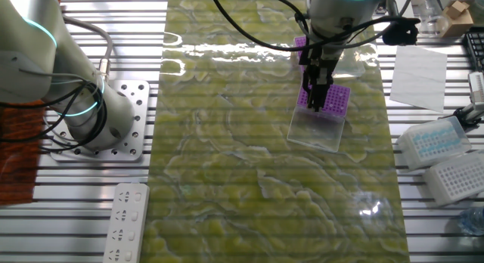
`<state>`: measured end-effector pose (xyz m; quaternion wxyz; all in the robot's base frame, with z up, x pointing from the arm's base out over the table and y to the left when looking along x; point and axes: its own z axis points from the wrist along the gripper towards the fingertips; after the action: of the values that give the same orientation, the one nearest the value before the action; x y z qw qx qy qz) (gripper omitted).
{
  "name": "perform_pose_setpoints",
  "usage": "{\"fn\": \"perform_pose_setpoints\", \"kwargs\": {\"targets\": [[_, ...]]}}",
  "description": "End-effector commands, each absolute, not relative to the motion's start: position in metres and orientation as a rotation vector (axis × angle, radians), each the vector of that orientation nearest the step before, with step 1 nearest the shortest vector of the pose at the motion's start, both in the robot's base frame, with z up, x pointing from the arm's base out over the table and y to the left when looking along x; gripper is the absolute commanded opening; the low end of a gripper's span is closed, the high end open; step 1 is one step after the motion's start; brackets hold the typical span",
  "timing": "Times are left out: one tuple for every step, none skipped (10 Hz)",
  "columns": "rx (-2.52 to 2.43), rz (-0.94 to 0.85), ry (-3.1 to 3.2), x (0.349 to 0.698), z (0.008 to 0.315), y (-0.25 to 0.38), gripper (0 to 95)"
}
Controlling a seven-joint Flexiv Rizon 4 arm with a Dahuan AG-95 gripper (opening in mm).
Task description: Transfer all small pipette tips from one holder to another
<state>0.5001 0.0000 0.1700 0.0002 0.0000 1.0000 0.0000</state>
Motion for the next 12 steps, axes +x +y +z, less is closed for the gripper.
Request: {"fn": "perform_pose_setpoints", "kwargs": {"targets": [[0.0, 0.0, 3.142, 0.5, 0.17, 0.0, 95.0], [-0.302, 0.096, 3.212, 0.5, 0.17, 0.0, 0.0], [-0.301, 0.074, 3.218, 0.5, 0.17, 0.0, 0.0], [-0.329, 0.081, 3.225, 0.5, 0.17, 0.0, 0.0], [-0.367, 0.088, 3.249, 0.5, 0.17, 0.0, 0.0], [-0.375, 0.094, 3.25, 0.5, 0.17, 0.0, 0.0], [-0.327, 0.086, 3.253, 0.5, 0.17, 0.0, 0.0], [-0.292, 0.086, 3.251, 0.5, 0.17, 0.0, 0.0], [-0.287, 0.085, 3.255, 0.501, 0.17, 0.0, 0.0], [-0.287, 0.085, 3.255, 0.501, 0.17, 0.0, 0.0], [-0.309, 0.074, 3.256, 0.503, 0.164, 0.0, 0.0], [-0.275, 0.064, 3.244, 0.509, 0.147, 0.001, 0.0]]}}
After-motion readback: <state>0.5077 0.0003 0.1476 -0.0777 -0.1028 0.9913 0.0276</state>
